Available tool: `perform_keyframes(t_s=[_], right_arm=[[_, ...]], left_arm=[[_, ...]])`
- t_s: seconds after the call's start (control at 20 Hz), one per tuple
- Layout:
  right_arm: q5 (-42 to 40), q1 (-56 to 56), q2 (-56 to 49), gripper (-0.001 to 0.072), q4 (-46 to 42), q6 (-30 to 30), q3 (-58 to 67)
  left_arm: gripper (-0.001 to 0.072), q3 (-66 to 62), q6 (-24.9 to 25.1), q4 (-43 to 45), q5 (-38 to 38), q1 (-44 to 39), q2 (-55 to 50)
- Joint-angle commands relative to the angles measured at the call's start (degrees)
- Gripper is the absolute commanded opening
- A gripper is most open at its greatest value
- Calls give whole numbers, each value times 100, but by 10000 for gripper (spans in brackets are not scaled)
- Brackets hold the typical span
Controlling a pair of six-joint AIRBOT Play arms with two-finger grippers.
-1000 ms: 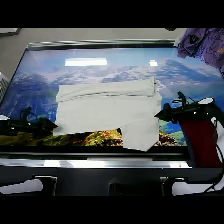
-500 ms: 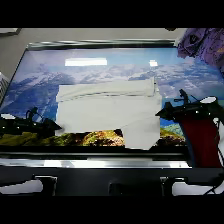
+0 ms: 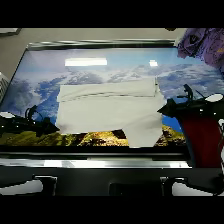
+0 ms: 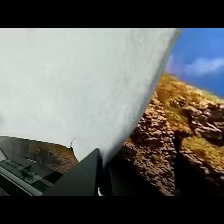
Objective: Fold the clothes and pants, and hang the long-sleeved shirts on hangers.
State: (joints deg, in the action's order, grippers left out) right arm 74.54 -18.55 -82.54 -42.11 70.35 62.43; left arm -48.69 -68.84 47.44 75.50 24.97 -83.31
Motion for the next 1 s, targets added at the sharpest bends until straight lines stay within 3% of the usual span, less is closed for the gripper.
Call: perform_keyframes(t_s=[0.0, 0.2, 0.45, 0.55, 0.7, 0.95], right_arm=[[-85, 299, 310, 33, 33, 94, 356], [-234, 673, 326, 33, -216, 706, 2321], [144, 691, 439, 33, -857, 1589, 5718], [201, 691, 909, 33, -1064, 1838, 6269], [343, 691, 2151, 33, -1386, 2006, 6065], [872, 691, 3609, 34, -2533, 2664, 6052]], left_arm=[[19, -553, -286, -15, 9, -83, 247], [19, -2608, -901, -11, 13, -210, 466], [19, -6378, -1738, 313, 85, -195, 470], [19, -7632, -2149, 555, 181, -125, 643], [19, -7431, -2371, 866, -33, 111, 1753], [19, -6317, -2791, 2715, -55, 398, 3641]])
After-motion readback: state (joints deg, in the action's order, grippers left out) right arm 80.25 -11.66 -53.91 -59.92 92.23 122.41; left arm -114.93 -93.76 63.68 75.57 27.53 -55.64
